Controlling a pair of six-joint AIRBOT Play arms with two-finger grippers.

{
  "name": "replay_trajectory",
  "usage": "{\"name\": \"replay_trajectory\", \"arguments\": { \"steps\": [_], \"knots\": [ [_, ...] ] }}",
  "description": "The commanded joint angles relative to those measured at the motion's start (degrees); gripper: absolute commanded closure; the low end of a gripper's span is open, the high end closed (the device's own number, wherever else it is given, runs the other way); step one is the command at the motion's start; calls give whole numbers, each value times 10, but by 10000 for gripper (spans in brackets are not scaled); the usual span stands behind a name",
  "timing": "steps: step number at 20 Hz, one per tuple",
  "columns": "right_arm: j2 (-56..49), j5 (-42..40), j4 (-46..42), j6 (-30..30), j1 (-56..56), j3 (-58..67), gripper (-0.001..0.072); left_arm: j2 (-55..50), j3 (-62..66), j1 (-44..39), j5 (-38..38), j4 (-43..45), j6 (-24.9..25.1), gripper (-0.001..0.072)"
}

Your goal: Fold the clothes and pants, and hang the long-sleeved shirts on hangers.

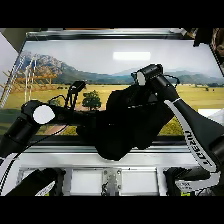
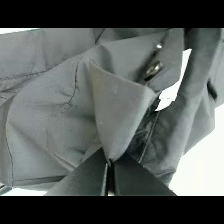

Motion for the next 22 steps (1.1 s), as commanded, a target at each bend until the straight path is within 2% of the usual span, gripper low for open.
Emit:
{"name": "replay_trajectory", "arguments": {
  "steps": [1, 4, 9, 10, 11, 12, 14, 15, 17, 20, 22],
  "knots": [
    [-2, 89, -27, -46, 2, 0, 278, 0, 0, 5, -2, 1, 0, 697],
    [10, 86, -27, -45, 8, -23, 280, 0, 0, 33, -19, 0, 0, 697],
    [34, 16, -26, -38, 30, -91, 282, 0, 0, 55, -29, -1, 0, 697],
    [34, 9, -25, -39, 33, -97, 366, 0, 0, 55, -29, -1, 0, 697],
    [34, 2, -25, -39, 35, -102, 539, 0, 0, 55, -29, 0, 0, 697],
    [34, -4, -26, -39, 35, -103, 610, 0, 0, 56, -29, 2, 1, 697],
    [46, -15, -34, -53, 33, -102, 611, 1, 0, 64, -33, 1, 1, 697],
    [60, -15, -47, -71, 30, -99, 690, 5, 4, 71, -34, 0, 1, 697],
    [96, 7, -83, -104, 8, -61, 703, 16, 46, 94, -33, -3, 0, 697],
    [146, 73, -135, -149, -35, 93, 704, 35, 179, 108, -21, -6, 0, 697],
    [164, 86, -137, -150, -52, 233, 704, 38, 292, 90, -2, -4, 0, 697]
  ]
}}
